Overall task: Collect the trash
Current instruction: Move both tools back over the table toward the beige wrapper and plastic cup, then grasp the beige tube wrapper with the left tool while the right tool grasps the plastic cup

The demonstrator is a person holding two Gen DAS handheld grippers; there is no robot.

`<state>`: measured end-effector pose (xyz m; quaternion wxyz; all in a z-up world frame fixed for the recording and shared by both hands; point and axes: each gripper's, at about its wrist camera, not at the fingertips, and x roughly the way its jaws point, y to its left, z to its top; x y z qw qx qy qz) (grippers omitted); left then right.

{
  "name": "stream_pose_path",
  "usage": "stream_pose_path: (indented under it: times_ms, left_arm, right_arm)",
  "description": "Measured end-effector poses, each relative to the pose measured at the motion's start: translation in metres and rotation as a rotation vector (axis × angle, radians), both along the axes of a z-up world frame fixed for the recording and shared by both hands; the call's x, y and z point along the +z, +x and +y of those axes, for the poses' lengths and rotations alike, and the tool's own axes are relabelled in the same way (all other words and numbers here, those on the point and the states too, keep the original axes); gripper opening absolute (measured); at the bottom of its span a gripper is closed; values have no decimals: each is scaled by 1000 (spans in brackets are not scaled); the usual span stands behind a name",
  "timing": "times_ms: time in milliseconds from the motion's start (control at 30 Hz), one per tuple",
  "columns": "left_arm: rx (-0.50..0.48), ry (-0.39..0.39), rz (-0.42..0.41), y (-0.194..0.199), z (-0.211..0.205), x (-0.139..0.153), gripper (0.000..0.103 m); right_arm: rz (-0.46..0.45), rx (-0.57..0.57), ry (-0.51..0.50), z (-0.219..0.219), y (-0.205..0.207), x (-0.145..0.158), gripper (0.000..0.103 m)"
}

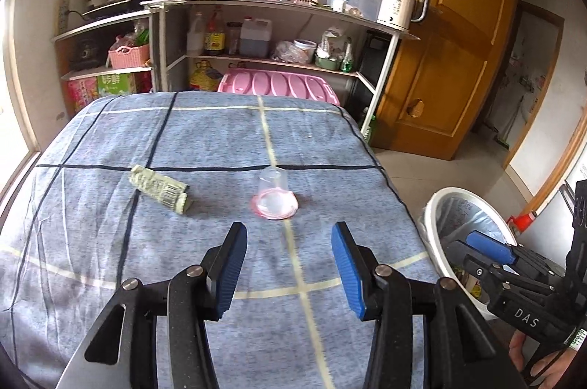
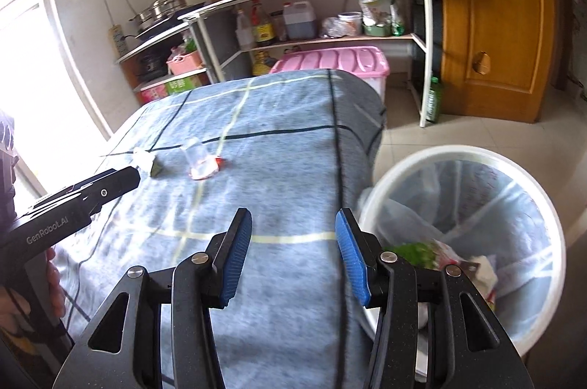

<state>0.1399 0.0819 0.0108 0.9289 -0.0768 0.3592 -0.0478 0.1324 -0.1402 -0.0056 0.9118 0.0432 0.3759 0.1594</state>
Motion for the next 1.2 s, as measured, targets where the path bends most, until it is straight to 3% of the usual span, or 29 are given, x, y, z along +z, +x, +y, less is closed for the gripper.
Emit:
stream_pose_path:
  times_ms: [467,567,733,1200]
  left_arm:
    - [164,9,36,21,88,-15,50]
    - [175,20,56,31,96,-23,56]
    - [200,-62,99,54,119,-34,58]
    - [203,-121,165,102,133,-58,58]
  right_arm:
    - [27,132,-36,71,33,-14,54]
    - [39,155,-44,84,45,-18,56]
    - [80,199,11,102,66,-28,58]
    - [88,239,-26,133,105,-40,58]
